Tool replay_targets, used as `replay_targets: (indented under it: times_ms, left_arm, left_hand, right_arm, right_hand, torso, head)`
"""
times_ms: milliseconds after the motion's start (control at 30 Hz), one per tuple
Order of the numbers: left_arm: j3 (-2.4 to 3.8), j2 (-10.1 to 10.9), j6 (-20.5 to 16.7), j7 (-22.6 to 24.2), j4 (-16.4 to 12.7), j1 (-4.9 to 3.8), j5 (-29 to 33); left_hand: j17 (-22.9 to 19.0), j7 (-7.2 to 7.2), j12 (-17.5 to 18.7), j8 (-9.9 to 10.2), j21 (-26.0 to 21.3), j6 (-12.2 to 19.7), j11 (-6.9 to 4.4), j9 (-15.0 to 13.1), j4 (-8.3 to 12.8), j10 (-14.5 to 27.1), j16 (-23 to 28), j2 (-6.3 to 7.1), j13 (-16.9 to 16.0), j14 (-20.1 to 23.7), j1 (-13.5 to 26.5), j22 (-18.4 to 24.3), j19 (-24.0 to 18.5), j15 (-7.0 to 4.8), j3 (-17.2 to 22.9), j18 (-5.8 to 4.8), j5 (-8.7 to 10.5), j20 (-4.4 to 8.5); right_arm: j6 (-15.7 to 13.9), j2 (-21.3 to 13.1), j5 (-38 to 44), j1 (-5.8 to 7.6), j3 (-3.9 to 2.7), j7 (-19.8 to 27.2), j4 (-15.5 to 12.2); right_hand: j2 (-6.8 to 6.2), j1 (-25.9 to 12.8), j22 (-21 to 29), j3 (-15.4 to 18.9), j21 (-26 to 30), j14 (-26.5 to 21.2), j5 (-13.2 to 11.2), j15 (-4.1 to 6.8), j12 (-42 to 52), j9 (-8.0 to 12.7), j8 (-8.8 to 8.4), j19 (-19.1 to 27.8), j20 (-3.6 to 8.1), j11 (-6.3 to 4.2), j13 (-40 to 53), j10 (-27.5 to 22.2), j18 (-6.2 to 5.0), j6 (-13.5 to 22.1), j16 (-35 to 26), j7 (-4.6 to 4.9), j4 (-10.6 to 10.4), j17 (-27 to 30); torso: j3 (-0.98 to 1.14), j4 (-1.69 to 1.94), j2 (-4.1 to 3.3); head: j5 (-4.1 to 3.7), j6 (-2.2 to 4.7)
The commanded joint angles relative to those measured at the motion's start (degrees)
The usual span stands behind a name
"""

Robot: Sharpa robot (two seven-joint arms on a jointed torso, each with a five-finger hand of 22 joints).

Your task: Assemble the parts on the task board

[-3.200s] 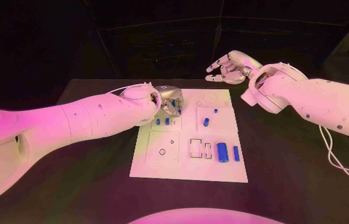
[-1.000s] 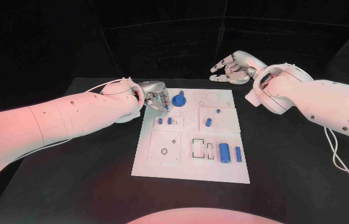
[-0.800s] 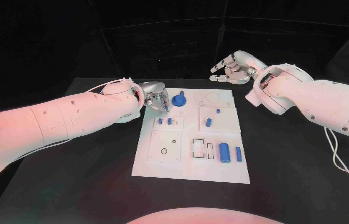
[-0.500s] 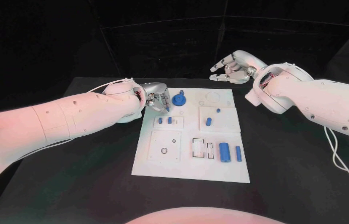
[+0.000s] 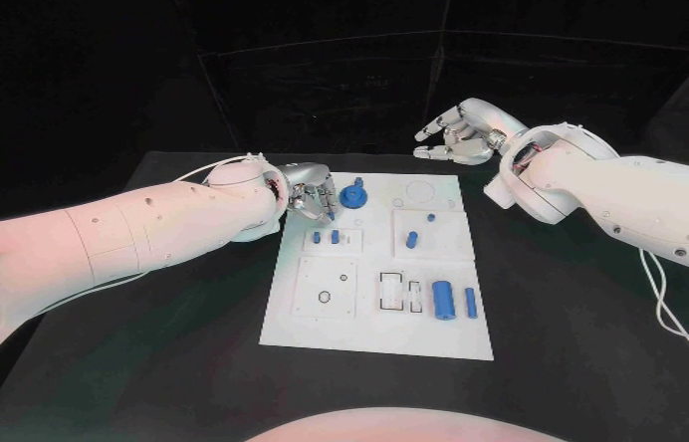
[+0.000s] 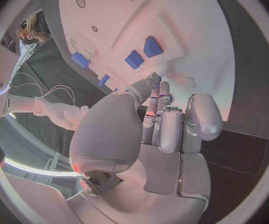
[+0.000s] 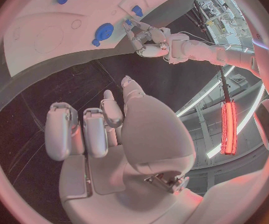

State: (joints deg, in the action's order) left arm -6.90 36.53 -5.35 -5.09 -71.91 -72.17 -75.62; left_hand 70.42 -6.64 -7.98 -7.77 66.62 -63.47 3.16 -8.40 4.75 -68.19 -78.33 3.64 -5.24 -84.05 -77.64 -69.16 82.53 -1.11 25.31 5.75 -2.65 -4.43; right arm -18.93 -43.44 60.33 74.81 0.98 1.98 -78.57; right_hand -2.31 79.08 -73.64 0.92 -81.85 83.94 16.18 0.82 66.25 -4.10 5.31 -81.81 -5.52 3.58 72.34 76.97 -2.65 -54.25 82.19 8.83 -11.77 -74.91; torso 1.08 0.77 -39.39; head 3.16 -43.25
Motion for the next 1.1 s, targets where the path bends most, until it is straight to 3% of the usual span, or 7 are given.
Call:
replay_targets:
  times_ms: [33,200,400,1000,1100]
  left_arm:
    - [-0.01,-0.19,0.95,-0.09,0.13,-0.02,0.35]
    - [-0.03,-0.41,1.51,-0.58,0.47,-0.02,0.36]
    - [-0.04,-0.61,1.69,-1.12,0.82,-0.01,0.36]
    - [-0.06,-0.06,1.01,-1.16,0.63,0.01,0.37]
    - [-0.05,0.27,0.63,-1.11,0.48,0.01,0.46]
  left_hand:
    - [-0.10,0.03,0.29,-0.02,0.39,-0.61,0.14,-0.06,0.01,-0.47,0.08,-0.10,0.09,-1.69,0.62,-0.09,0.23,-0.27,0.26,-0.59,-0.06,0.10]
    - [-0.33,-0.24,0.91,0.52,0.20,0.02,0.41,0.18,0.15,0.00,0.18,0.53,0.30,-1.60,0.93,0.03,0.11,-0.15,0.18,-0.56,-0.06,0.05]
    - [-1.19,-0.82,2.16,3.75,-0.35,5.10,1.00,1.69,-0.20,1.33,0.62,2.29,0.75,-1.33,2.48,0.39,-0.17,0.36,-0.40,-0.51,-0.06,-0.31]
    - [-1.95,-1.02,3.09,4.30,-1.10,6.85,1.44,2.50,-0.16,2.44,0.98,2.91,1.00,-1.09,2.72,0.94,-0.45,0.69,-0.40,-0.35,-0.06,-0.63]
    - [-2.11,-0.98,3.31,4.28,-1.25,7.29,1.56,2.71,-0.11,2.75,1.04,3.04,1.04,-1.04,2.69,1.04,-0.51,0.79,-0.39,-0.32,-0.06,-0.72]
  right_arm:
    - [0.26,0.04,-0.12,0.11,-0.03,0.40,-0.06]
    - [0.26,0.03,-0.12,0.11,-0.03,0.39,-0.07]
    - [0.23,0.02,-0.12,0.11,-0.03,0.39,-0.10]
    - [0.31,-0.11,-0.12,0.11,-0.03,0.29,0.15]
    - [0.93,-0.18,-0.12,0.11,-0.03,-0.13,0.44]
  right_hand:
    - [0.44,0.01,0.05,0.02,0.21,3.54,0.33,-0.01,-0.16,-0.06,0.33,0.30,0.18,-0.03,-0.03,-0.32,-0.84,0.13,-0.25,-0.22,-0.27,-4.63]
    - [0.44,0.01,0.05,0.02,0.21,3.54,0.33,-0.01,-0.16,-0.06,0.33,0.30,0.18,-0.03,-0.03,-0.32,-0.84,0.13,-0.25,-0.22,-0.27,-4.63]
    - [0.44,0.01,0.05,0.02,0.21,3.54,0.33,-0.01,-0.16,-0.06,0.33,0.30,0.18,-0.03,-0.03,-0.32,-0.84,0.13,-0.25,-0.22,-0.27,-4.63]
    - [0.45,0.03,0.47,0.08,0.43,3.50,0.29,-0.01,-0.48,-0.06,0.34,0.51,0.18,-0.02,-0.27,-0.52,-0.93,0.15,-0.38,-0.21,-0.31,-4.49]
    - [0.52,0.27,2.77,0.19,1.71,3.24,0.27,-0.05,-5.24,0.01,0.20,1.73,0.17,0.03,-3.77,-3.37,-1.41,0.54,-1.15,-0.14,-0.42,-3.61]
  torso:
    - [0.00,0.03,0.00]
    - [0.01,-0.02,0.01]
    - [0.01,0.02,0.03]
    - [-0.02,0.07,0.05]
    - [-0.04,0.09,0.04]
  head:
    - [-0.01,-0.04]
    - [-0.02,-0.10]
    - [-0.10,-0.13]
    - [-0.04,-0.09]
    - [-0.06,-0.06]
